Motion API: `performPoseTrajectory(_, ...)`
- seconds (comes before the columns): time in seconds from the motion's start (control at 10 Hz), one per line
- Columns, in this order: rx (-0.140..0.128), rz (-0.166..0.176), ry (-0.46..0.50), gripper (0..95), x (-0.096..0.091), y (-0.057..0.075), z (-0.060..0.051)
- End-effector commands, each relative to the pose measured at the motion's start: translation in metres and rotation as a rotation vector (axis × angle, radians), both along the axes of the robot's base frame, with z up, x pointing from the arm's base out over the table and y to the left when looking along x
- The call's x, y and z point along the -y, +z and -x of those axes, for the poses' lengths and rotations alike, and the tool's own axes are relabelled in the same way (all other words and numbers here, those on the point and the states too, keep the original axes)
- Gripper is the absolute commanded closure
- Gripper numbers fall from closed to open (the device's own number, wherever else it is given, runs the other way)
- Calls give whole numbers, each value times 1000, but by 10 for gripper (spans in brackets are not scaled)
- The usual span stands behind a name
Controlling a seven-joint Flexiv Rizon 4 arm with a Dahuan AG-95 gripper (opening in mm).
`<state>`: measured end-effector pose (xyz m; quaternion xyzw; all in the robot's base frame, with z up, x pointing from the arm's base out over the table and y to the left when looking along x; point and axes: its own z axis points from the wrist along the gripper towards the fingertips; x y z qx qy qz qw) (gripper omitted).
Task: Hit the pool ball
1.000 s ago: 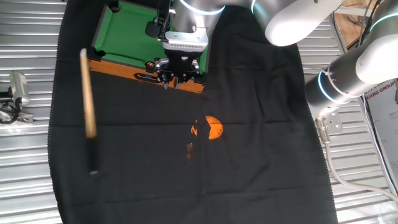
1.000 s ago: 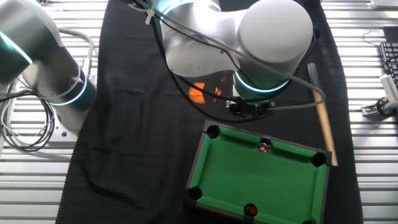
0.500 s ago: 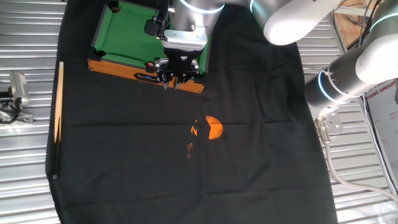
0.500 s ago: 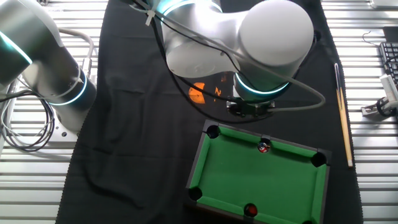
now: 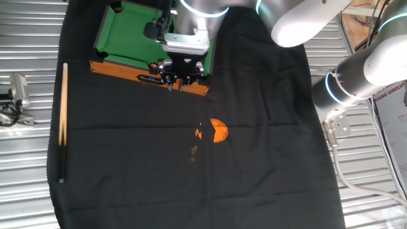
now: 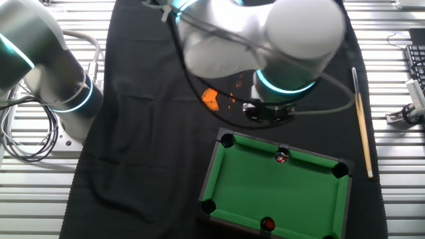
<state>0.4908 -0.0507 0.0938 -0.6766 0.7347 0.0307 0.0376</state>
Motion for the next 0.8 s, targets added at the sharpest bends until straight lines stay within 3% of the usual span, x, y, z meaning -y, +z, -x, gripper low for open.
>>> performPoseTrajectory(0.1,-7,-17,3,760,0,4,-1)
performPoseTrajectory(0.4,-25,-22,16,760,0,4,-1)
performPoseTrajectory(0.8,-26,-26,16,760,-1,4,-1)
